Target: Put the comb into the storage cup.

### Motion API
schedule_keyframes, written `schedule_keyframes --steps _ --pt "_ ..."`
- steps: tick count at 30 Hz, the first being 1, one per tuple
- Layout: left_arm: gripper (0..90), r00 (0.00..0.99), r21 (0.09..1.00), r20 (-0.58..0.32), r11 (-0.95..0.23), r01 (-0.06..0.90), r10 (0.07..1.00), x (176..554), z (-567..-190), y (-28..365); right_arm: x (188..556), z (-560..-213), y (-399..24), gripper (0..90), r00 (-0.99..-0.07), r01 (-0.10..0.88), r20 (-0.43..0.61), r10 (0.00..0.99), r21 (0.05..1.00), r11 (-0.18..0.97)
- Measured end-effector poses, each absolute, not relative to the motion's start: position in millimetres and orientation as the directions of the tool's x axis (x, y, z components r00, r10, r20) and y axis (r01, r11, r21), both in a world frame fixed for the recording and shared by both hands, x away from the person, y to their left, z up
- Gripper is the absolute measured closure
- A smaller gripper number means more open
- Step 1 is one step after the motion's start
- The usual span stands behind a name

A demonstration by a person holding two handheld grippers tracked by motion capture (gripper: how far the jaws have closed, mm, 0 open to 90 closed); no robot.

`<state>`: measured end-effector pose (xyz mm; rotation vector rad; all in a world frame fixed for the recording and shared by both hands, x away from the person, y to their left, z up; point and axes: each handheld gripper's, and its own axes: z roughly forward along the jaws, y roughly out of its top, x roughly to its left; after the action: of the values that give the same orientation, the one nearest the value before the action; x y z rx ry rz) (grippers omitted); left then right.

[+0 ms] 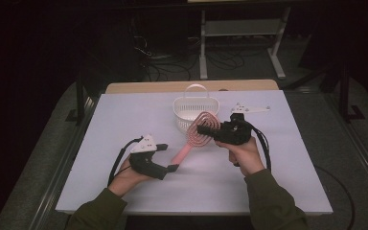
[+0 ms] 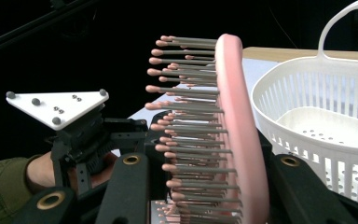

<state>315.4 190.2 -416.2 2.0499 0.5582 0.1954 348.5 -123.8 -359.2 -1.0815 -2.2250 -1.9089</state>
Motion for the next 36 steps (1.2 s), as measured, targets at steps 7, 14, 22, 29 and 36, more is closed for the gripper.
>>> schedule_keyframes --steps 7,14,22,29,36 --pt "0.0 0.884 0.832 -0.108 -0.445 0.331 0.455 314.6 -415.9 199.4 349.7 -359.6 -125.7 62.3 -0.758 0.501 0.433 0.488 0.865 0.012" --pt "0.0 0.88 0.829 -0.095 -0.453 0.328 0.465 311.6 -418.1 207.8 350.5 -359.7 -126.7 62.3 -0.756 0.502 0.433 0.491 0.865 0.008" --pt "0.0 0.868 0.836 -0.082 -0.44 0.327 0.49 304.1 -422.5 228.6 350.9 -359.3 -127.7 62.3 -0.754 0.5 0.433 0.494 0.866 0.005" --pt "0.0 0.858 0.82 -0.078 -0.457 0.345 0.508 296.7 -430.5 242.4 351.3 -359.4 -128.1 62.3 -0.752 0.501 0.433 0.497 0.865 0.004" --pt "0.0 0.831 0.822 -0.098 -0.427 0.378 0.547 294.0 -432.0 257.2 351.1 -358.7 -128.2 62.3 -0.751 0.501 0.436 0.496 0.865 -0.001"
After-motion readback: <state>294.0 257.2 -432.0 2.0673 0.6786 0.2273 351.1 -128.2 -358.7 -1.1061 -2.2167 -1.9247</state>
